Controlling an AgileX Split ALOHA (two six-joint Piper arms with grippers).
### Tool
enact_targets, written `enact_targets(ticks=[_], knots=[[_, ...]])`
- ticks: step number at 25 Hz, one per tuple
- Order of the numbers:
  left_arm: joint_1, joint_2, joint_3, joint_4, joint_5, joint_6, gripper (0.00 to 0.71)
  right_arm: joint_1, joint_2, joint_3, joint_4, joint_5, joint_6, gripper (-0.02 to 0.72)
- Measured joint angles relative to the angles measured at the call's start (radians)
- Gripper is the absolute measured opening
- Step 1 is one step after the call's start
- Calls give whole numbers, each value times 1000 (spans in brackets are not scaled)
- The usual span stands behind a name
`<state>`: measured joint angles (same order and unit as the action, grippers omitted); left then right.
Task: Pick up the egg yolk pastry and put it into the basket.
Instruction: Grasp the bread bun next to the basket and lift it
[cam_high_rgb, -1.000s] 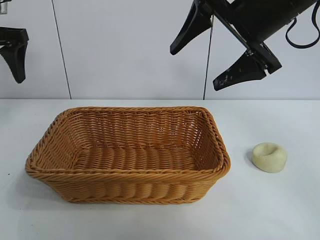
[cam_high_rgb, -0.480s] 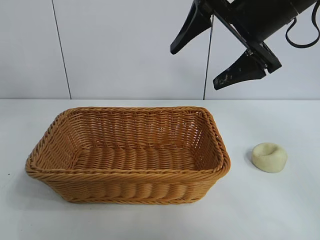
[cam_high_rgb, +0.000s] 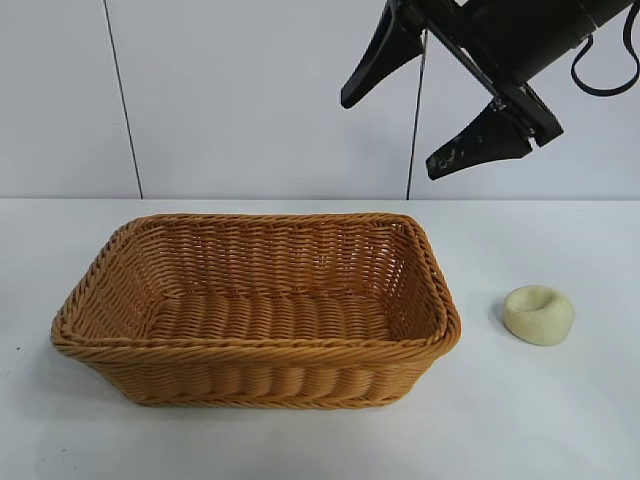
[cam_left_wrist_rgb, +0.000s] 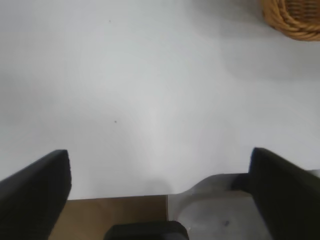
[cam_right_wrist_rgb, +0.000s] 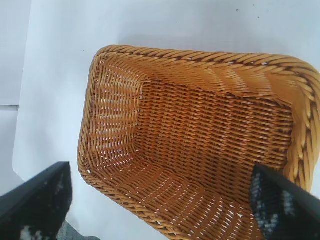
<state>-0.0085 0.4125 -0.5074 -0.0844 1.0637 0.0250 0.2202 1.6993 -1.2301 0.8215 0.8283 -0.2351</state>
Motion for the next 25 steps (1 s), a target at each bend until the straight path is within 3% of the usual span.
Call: enact_targets(ticks=[5,14,19,25], knots=[[0,-110,3,0,4,1,692,0,0,0,0,0,0,687],[0,-142,4,0,4,1,692,0,0,0,0,-1,0,687],[-48,-254,4,0,4,1,692,0,0,0,0,0,0,687],[-54,-401,4,0,5,1,692,0,0,0,-22,3,0,687]])
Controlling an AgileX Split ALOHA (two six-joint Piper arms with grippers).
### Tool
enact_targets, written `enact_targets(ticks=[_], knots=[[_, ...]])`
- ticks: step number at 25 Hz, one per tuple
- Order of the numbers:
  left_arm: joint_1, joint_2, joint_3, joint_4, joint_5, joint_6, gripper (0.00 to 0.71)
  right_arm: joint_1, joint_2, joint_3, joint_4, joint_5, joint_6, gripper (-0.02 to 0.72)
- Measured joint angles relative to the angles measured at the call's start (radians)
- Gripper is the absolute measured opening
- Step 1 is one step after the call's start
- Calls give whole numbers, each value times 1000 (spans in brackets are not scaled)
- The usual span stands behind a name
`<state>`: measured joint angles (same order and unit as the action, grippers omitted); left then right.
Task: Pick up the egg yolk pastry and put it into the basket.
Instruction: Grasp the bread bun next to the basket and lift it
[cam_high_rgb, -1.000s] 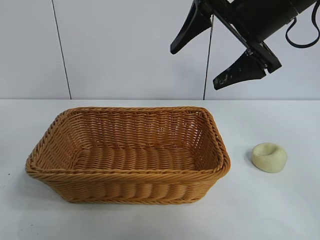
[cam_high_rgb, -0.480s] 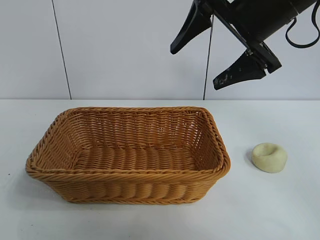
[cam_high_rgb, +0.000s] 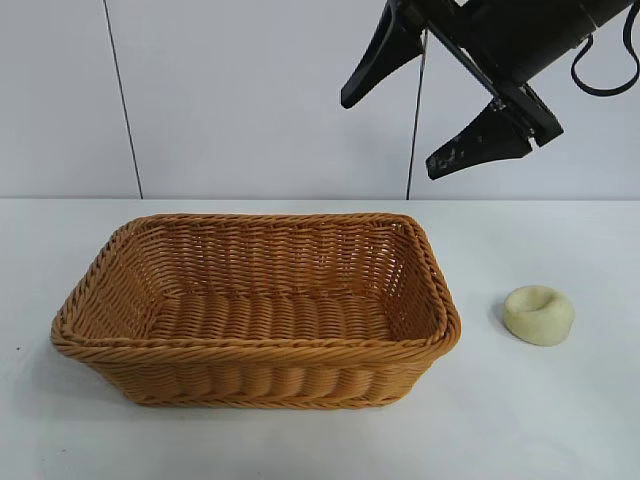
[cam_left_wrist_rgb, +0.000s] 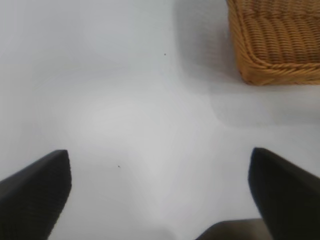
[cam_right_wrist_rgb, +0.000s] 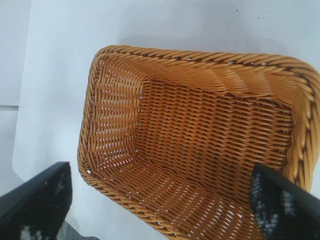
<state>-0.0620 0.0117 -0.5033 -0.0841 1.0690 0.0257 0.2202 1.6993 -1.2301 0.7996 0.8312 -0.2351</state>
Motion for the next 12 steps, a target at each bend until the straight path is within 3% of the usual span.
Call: enact_targets(ticks=[2,4,9,12], knots=[[0,-14,0,0,6,0,692,0,0,-11,-43,10,18,687],[0,-15,0,0,6,0,692,0,0,-32,-123,24,58,687],[0,-15,0,0,7,0,692,-15,0,-82,-455,57,235,687],[0,-15,0,-1,7,0,692,-43,0,-83,-613,90,328,687]])
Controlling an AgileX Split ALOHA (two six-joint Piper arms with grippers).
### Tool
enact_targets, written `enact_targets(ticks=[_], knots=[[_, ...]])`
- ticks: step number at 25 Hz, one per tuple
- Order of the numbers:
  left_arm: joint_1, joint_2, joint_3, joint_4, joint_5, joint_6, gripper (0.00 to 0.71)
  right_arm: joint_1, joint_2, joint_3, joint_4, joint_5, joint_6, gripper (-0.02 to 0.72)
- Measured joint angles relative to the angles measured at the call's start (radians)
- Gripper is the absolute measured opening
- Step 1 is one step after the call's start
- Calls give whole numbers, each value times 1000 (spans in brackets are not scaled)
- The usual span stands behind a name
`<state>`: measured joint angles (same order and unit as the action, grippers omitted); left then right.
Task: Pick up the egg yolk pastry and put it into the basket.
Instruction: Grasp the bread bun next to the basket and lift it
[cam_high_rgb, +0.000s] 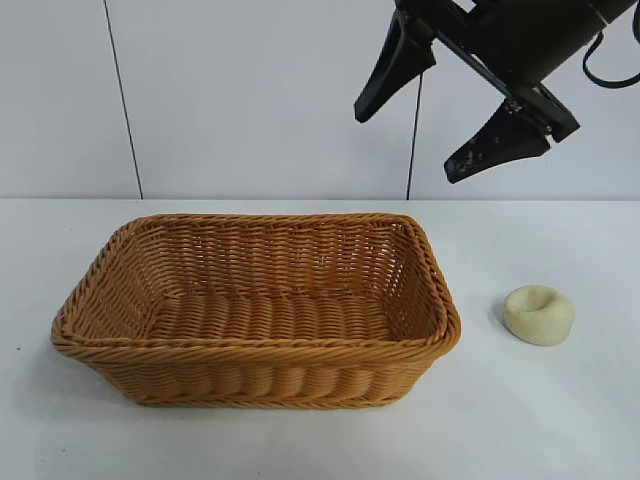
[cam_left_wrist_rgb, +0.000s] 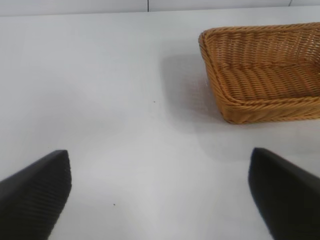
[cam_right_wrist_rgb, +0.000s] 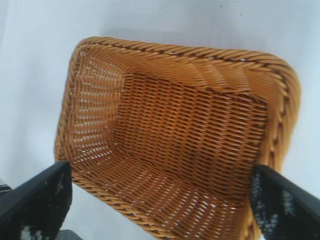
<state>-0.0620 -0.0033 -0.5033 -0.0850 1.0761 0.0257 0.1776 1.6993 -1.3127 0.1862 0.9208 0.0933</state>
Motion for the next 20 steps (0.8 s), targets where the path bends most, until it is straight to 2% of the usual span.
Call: enact_targets(ticks=[3,5,15,20], knots=[[0,0,0,0,0,0,692,-27,0,0,-68,29,27,687],[0,0,0,0,0,0,692,-44,0,0,-81,35,28,687],[0,0,0,0,0,0,692,-100,167,-3,-93,18,30,687],[0,-4,0,0,0,0,692,-100,301,-4,-88,-30,31,687]])
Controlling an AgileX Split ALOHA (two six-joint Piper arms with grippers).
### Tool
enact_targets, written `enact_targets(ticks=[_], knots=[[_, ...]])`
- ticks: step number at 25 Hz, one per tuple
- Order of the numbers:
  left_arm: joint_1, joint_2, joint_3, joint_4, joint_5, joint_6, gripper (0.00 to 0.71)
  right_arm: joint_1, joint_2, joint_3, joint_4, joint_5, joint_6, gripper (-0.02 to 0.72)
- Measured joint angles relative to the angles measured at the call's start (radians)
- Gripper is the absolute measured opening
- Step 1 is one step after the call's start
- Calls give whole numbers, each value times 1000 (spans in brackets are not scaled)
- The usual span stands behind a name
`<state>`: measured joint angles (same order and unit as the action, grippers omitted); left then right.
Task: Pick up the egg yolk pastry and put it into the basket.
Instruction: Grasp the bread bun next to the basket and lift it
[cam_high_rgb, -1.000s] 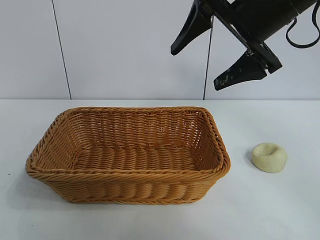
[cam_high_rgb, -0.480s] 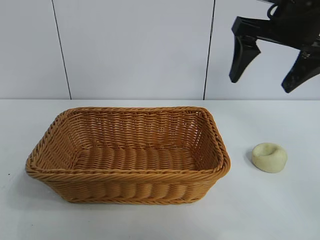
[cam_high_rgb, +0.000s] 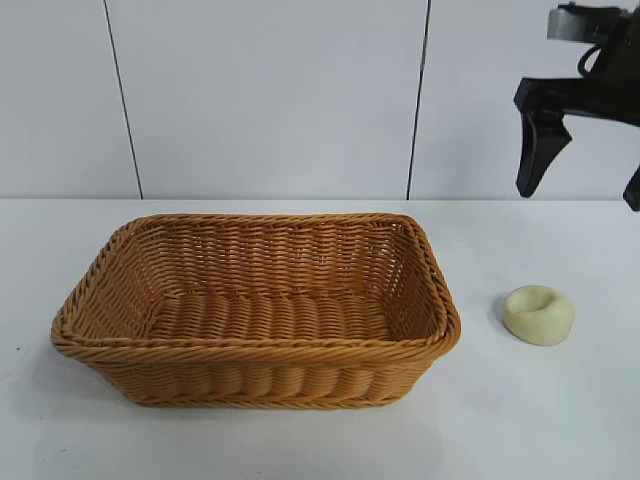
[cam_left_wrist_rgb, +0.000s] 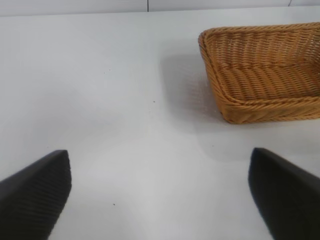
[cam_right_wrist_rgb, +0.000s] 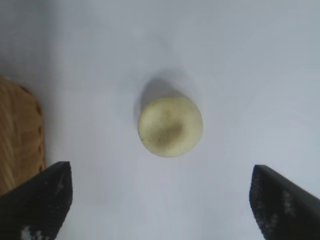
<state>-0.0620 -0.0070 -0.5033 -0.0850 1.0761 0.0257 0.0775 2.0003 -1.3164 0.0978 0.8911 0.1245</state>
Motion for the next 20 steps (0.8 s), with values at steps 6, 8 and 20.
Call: enact_targets(ticks=[6,8,20], knots=[[0,0,0,0,0,0,692,0,82,0,7,-46,2,687],[0,0,0,0,0,0,692,0,90,0,7,-51,3,687],[0,0,0,-1,0,0,692,0,115,0,9,-89,3,330]])
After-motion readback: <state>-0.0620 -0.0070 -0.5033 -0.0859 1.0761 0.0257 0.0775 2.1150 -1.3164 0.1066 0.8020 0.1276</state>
